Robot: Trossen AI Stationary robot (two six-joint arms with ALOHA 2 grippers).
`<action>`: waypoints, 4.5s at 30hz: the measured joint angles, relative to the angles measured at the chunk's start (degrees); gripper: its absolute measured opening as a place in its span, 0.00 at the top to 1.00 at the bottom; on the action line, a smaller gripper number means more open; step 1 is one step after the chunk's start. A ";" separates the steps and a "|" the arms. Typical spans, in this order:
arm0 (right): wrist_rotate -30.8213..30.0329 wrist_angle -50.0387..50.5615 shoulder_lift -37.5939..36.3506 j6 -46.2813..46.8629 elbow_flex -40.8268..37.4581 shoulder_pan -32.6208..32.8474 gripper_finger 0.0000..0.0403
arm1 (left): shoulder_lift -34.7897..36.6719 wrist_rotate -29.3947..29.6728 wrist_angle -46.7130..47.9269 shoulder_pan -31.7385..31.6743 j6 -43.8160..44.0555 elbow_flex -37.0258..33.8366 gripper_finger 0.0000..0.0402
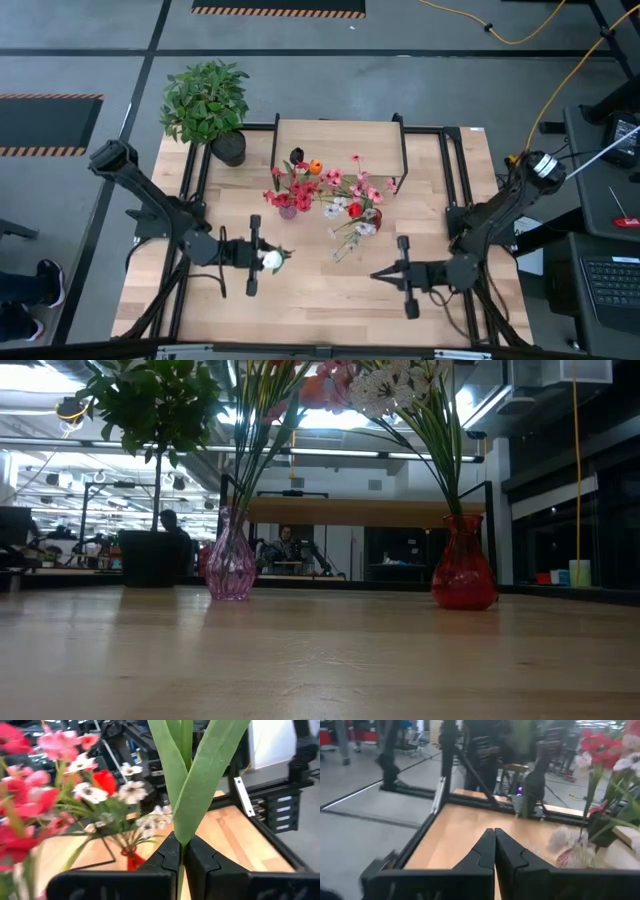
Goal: Pick and place flowers into a vace then onto a shelf
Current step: Put the white tulip into the purple vase, then put the purple vase on the shelf
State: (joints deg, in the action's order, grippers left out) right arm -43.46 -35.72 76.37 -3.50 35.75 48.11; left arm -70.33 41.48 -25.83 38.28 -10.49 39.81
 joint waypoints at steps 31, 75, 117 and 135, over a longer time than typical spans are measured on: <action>-4.09 -15.00 -5.54 11.31 -21.10 -0.28 1.00 | 24.88 -7.62 -20.03 -26.03 9.84 -30.91 0.99; -4.09 -12.93 -5.50 15.49 -21.10 -3.49 1.00 | 18.25 -12.87 -17.73 -30.89 12.87 -30.88 0.99; -4.11 -11.95 -5.50 17.42 -21.10 -3.49 1.00 | 13.43 -24.55 -9.83 -35.87 14.21 -30.88 0.60; -4.09 -11.97 -5.50 16.93 -21.10 -3.46 1.00 | 26.84 -24.89 2.41 -35.49 14.26 -30.86 0.60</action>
State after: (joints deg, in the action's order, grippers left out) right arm -47.55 -47.69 70.87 13.43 14.66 44.64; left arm -43.49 16.59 -23.41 2.79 3.77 8.95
